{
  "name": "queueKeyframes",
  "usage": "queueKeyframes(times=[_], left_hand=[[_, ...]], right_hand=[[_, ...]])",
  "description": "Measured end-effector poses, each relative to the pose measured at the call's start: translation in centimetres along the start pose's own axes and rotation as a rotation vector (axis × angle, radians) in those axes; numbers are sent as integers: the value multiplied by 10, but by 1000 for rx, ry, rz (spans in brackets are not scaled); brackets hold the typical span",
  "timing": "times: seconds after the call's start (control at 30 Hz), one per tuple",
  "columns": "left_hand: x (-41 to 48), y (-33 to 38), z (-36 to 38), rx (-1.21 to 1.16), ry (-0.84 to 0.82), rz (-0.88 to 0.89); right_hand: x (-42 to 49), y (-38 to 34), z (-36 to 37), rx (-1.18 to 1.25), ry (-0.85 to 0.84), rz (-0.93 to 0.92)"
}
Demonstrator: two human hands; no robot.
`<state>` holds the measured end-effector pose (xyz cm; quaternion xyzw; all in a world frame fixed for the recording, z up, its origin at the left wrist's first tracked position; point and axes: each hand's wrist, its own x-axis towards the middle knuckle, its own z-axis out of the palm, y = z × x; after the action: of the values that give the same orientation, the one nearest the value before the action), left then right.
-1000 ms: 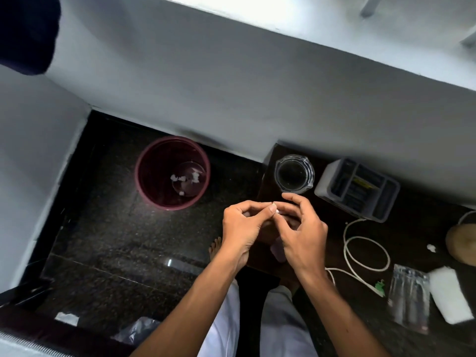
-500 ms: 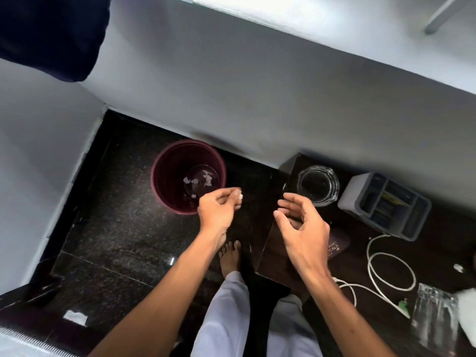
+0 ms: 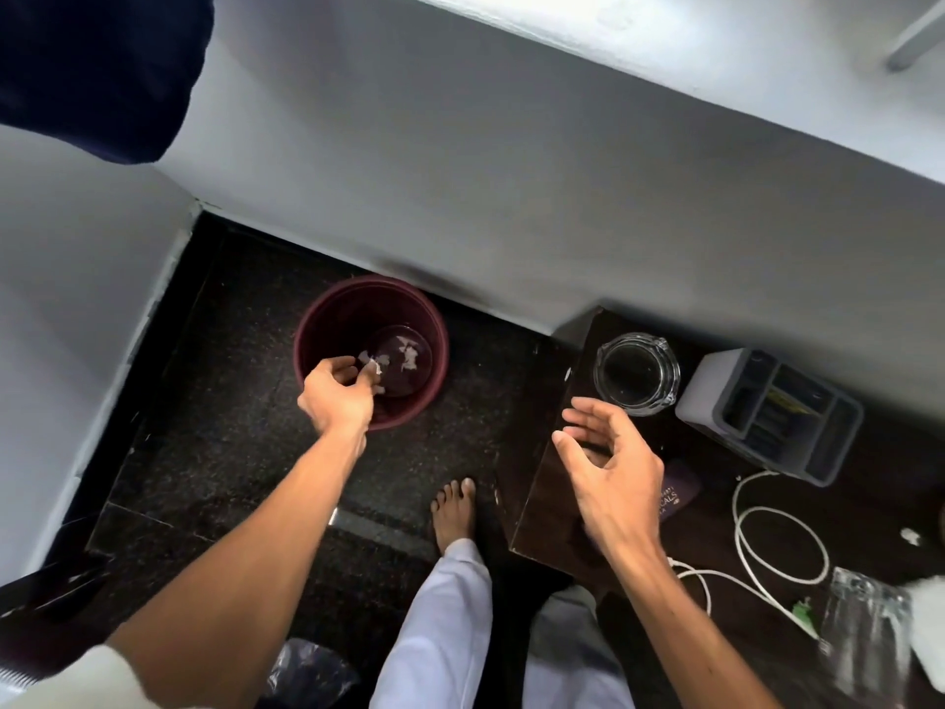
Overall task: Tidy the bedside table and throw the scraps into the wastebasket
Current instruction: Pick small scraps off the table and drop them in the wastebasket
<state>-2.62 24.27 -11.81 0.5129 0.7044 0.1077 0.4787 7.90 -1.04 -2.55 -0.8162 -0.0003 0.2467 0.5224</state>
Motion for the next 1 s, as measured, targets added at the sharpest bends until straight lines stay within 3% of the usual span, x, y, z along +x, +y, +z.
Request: queueKeyframes(times=[0.33, 0.6, 0.9, 1.0], left_hand=[[-67, 17, 10, -69, -129, 15], [-182, 27, 53, -222, -413, 32], [-295, 17, 119, -156, -698, 16], [-321, 12, 136, -144, -777, -8]], right_hand=[[-14, 0, -29, 34, 83, 52], [-28, -5, -83, 4, 269, 38], [-26, 17, -185, -131, 424, 38], [-20, 32, -219, -274, 399, 43]])
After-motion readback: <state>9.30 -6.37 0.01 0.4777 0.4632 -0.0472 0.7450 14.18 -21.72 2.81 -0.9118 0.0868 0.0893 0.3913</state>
